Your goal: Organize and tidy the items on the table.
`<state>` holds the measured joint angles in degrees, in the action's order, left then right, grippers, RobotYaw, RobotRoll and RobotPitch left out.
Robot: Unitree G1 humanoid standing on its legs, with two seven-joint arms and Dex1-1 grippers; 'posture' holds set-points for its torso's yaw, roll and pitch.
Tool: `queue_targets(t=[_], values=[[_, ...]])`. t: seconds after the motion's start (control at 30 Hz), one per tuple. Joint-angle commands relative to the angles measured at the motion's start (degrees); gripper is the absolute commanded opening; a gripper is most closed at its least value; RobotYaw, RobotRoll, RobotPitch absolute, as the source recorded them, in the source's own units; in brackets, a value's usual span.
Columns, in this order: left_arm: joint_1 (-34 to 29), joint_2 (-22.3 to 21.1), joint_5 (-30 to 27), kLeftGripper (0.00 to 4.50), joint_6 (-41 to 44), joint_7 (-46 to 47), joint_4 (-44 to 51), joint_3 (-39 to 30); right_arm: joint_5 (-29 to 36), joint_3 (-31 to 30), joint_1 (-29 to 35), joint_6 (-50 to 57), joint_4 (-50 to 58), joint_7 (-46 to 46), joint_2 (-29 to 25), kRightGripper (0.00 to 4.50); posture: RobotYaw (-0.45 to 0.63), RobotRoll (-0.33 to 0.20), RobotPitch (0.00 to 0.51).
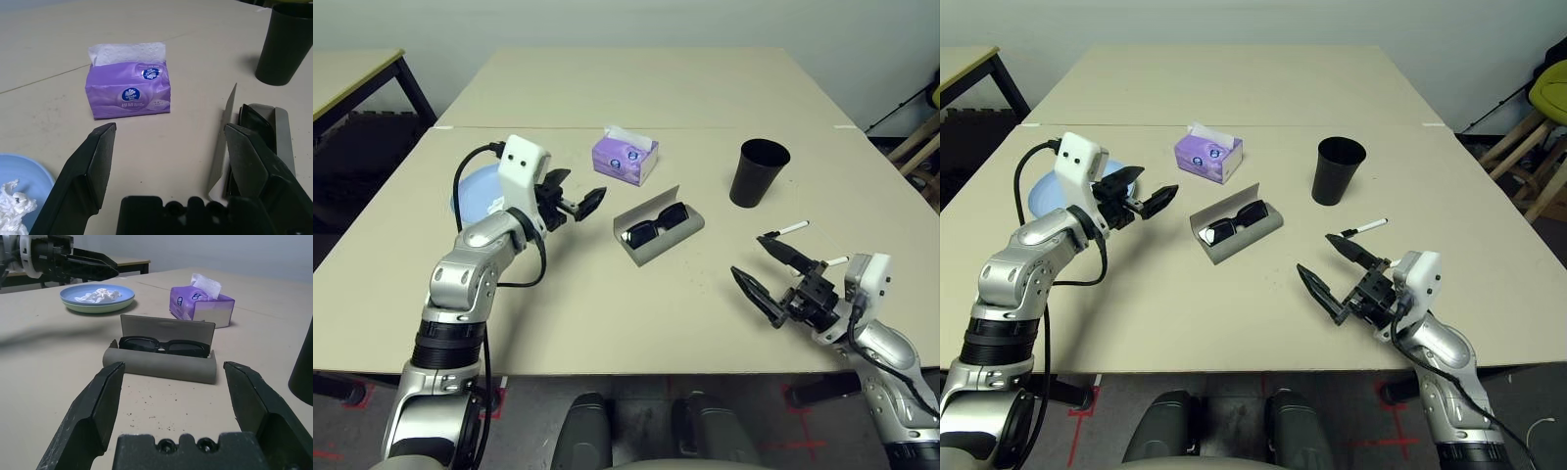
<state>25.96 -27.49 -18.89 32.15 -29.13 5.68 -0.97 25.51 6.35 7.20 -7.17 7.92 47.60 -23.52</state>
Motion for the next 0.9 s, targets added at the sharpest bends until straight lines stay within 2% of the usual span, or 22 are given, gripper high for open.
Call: queue_targets(t=[0.03, 0.3, 0.63, 0.83, 0.9], values=[[0.22, 0.31, 1.6, 4.5, -1.28, -0.84, -0.73, 1.45, 1.0, 1.23, 1.11, 3.32, 2.93, -1.17, -1.56, 4.47, 0.11, 0.0, 0.077], [-0.42, 0.32, 3.64, 4.5, -3.15, -1.87, -0.27, 2.62, 0.41, 1.47, 2.28, 9.94, 6.09, -3.85, -3.99, 4.47, 0.11, 0.0, 0.086], [0.71, 1.22, 9.07, 4.5, -6.13, -0.25, -2.99, 4.64, 0.06, 1.18, 2.27, 9.61, 6.08, -3.42, -3.93, 4.47, 0.12, 0.0, 0.084], [2.67, 2.46, 11.02, 2.43, -5.84, 1.19, -4.46, 4.71, 0.01, 1.29, 2.47, 9.42, 6.08, -3.27, -3.99, 4.5, 0.11, 0.0, 0.086], [3.72, 2.89, 12.41, 1.56, -4.98, 2.55, -5.94, 5.02, 0.06, 1.36, 2.32, 9.35, 5.96, -3.21, -4.0, 4.5, 0.11, 0.0, 0.088]])
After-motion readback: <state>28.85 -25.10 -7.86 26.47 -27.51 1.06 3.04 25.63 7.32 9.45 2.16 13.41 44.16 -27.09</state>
